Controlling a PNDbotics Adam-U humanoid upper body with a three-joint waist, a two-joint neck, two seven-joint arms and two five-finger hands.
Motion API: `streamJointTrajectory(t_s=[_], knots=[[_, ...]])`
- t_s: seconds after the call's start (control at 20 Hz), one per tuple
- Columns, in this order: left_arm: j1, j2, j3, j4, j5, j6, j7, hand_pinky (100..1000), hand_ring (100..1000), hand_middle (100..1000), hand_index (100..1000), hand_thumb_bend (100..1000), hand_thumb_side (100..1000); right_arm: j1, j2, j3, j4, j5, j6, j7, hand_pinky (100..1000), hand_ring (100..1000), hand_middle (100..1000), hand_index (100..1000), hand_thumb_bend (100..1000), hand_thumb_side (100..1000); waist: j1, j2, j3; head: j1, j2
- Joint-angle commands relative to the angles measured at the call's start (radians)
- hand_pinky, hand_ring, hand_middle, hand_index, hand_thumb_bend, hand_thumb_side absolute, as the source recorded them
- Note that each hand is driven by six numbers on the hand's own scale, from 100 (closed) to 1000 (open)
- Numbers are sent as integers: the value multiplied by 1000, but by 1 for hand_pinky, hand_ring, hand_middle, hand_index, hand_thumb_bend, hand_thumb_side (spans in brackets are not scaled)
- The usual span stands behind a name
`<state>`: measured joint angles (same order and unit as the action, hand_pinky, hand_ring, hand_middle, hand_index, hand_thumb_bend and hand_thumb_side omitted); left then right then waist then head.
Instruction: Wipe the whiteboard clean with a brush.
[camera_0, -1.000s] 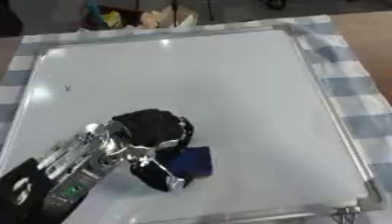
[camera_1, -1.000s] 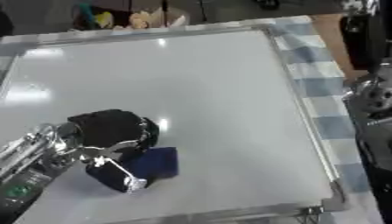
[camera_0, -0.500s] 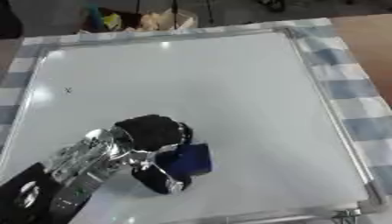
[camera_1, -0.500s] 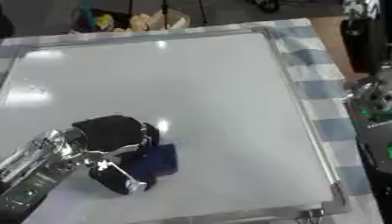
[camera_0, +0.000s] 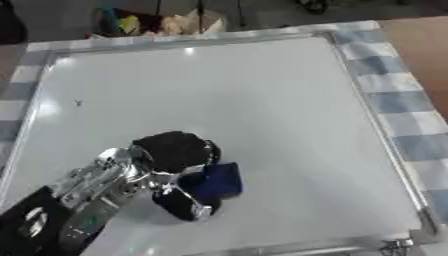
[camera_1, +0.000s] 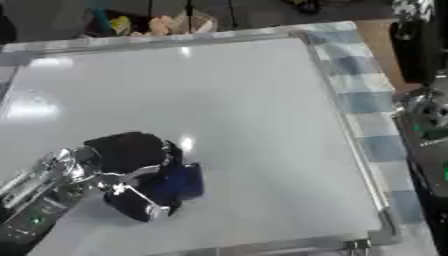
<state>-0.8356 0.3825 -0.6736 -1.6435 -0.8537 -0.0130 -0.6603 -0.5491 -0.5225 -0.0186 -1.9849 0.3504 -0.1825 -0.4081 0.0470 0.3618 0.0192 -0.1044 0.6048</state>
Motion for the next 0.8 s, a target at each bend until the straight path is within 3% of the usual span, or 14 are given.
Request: streamJointTrajectory(t_s=[0.05,0.5,0.8], knots=[[-13,8,5,-9,-1,1,8,358,543,595,188,187,478,-10,-12,-11,-15,-5,0,-2,785,813,746,797,100,905,-4,-21,1,1,-9],[-12,4,4,5,-7,-4,14,316,512,520,184,173,444,-12,-12,-10,-15,-6,-3,-2,786,813,747,797,100,906,-4,-24,3,1,-12],[-11,4,8,9,-12,-6,21,307,505,516,182,159,439,-11,-12,-11,-15,-7,-4,-1,786,813,747,797,100,907,-3,-26,2,1,-14]])
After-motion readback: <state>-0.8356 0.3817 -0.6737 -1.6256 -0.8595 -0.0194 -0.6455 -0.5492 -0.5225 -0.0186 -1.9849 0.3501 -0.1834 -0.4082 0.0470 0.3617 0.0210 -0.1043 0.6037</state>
